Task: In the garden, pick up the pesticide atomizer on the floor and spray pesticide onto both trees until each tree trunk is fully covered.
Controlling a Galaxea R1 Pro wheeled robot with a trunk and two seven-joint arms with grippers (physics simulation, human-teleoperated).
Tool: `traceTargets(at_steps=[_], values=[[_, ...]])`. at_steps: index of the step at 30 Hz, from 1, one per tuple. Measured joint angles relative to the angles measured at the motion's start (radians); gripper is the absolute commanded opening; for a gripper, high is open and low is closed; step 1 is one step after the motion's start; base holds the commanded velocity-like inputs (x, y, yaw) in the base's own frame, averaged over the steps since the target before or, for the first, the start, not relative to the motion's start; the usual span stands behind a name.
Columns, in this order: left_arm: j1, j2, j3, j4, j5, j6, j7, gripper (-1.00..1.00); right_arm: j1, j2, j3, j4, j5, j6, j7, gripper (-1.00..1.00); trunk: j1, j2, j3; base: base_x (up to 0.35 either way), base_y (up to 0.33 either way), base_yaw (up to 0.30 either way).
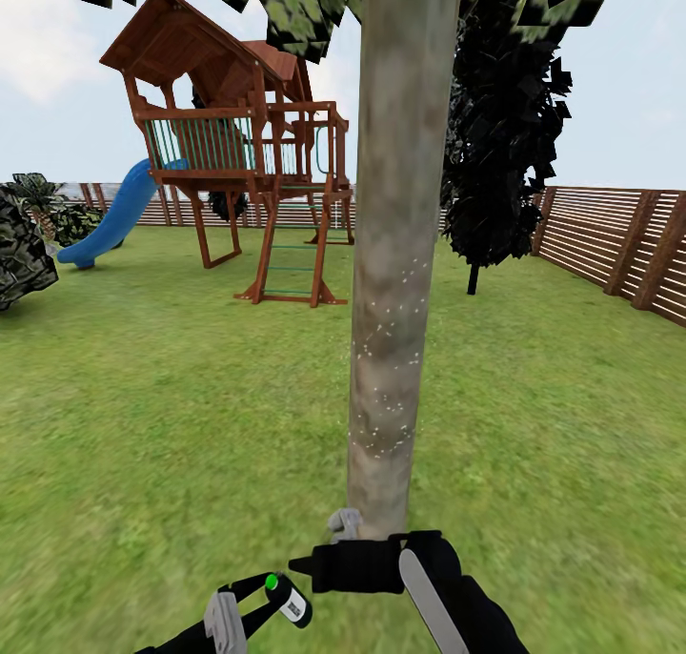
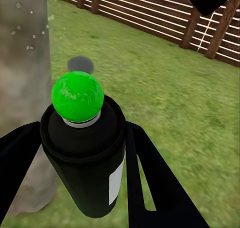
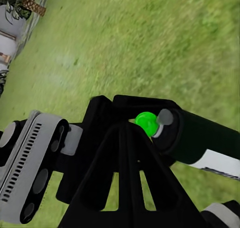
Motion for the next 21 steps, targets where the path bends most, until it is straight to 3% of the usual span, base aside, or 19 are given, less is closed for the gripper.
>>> traceTargets(at_steps=[21], values=[[0.011,0.001,0.000,-0.021,-0.001,0.000,-0.001,-1.00,-0.001,0.014,0.001,0.027,0.002,-0.001,-0.008,-1.00,0.000,0.000,0.000,0.000,0.000,0.000]])
